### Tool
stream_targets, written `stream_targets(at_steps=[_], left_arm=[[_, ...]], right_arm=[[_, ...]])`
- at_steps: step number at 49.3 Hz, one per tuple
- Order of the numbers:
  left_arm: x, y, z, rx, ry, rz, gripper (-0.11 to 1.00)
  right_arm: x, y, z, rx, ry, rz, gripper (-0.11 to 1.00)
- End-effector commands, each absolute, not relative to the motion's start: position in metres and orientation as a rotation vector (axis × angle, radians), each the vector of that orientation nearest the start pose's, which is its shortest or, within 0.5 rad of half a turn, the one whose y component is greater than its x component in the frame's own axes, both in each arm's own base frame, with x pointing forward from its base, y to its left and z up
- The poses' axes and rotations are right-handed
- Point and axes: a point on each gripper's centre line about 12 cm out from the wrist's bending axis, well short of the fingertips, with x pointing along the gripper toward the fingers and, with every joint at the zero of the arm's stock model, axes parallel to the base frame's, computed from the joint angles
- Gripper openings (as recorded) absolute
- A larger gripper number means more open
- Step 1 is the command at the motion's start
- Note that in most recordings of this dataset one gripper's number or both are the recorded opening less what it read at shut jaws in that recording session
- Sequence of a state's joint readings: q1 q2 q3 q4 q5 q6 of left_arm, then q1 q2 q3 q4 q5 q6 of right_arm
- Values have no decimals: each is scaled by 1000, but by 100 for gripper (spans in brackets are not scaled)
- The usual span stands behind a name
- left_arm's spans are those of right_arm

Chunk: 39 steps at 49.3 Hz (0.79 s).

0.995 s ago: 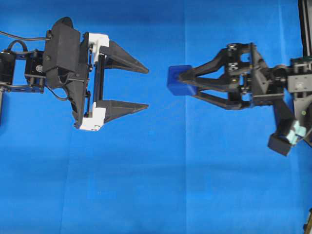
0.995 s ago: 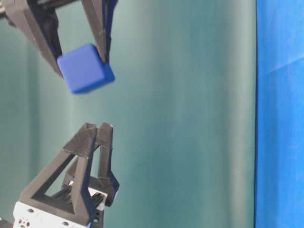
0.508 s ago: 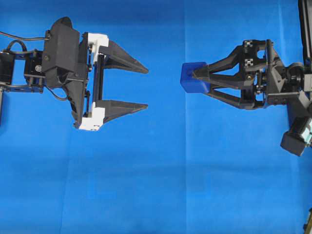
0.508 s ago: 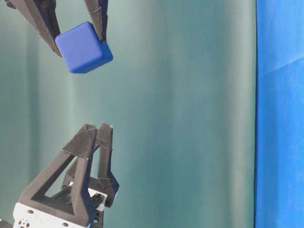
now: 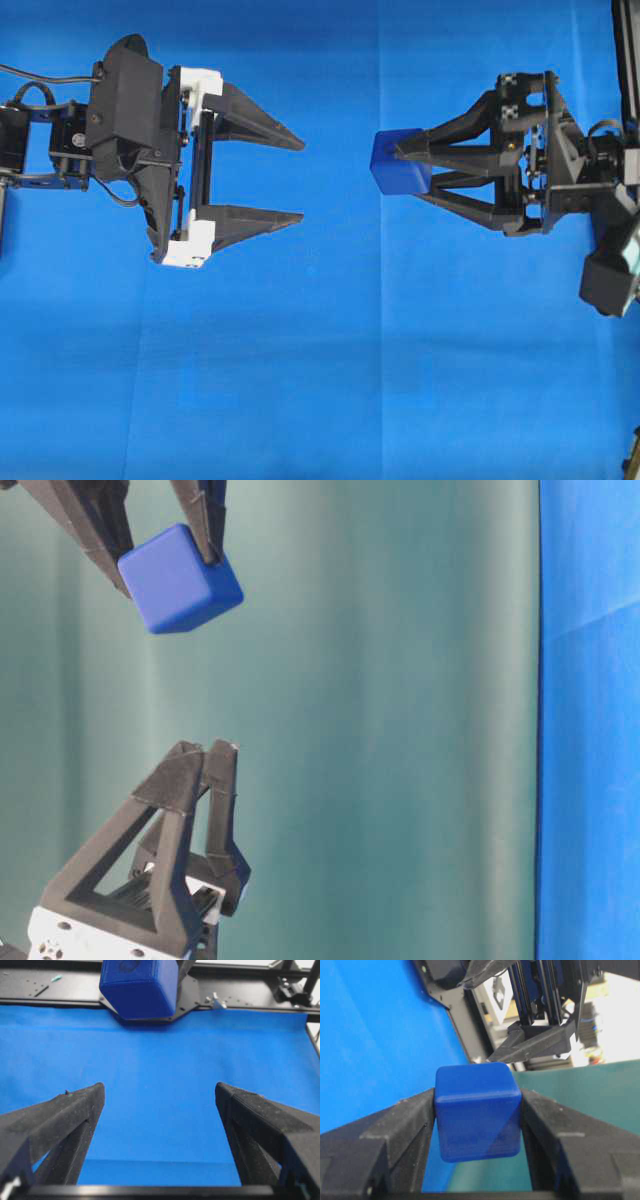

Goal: Handover the blue block to the right arm after grasping it with the left arm, then place it in the designated position.
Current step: 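Carry the cube rightward with the right gripper, left gripper staying open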

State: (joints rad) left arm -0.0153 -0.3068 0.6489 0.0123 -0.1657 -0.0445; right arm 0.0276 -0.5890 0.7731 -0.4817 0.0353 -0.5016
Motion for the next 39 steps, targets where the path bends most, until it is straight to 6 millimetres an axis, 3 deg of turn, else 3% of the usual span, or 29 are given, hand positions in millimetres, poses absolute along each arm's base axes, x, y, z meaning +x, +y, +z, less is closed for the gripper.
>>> stream_targets(at_steps=[1, 39], left_arm=[[364, -5, 324, -25, 134, -14, 93], [364, -5, 323, -18, 135, -15, 93]], right_arm=[[292, 7, 337, -914, 171, 102, 44], [291, 7, 338, -48, 191, 20, 44]])
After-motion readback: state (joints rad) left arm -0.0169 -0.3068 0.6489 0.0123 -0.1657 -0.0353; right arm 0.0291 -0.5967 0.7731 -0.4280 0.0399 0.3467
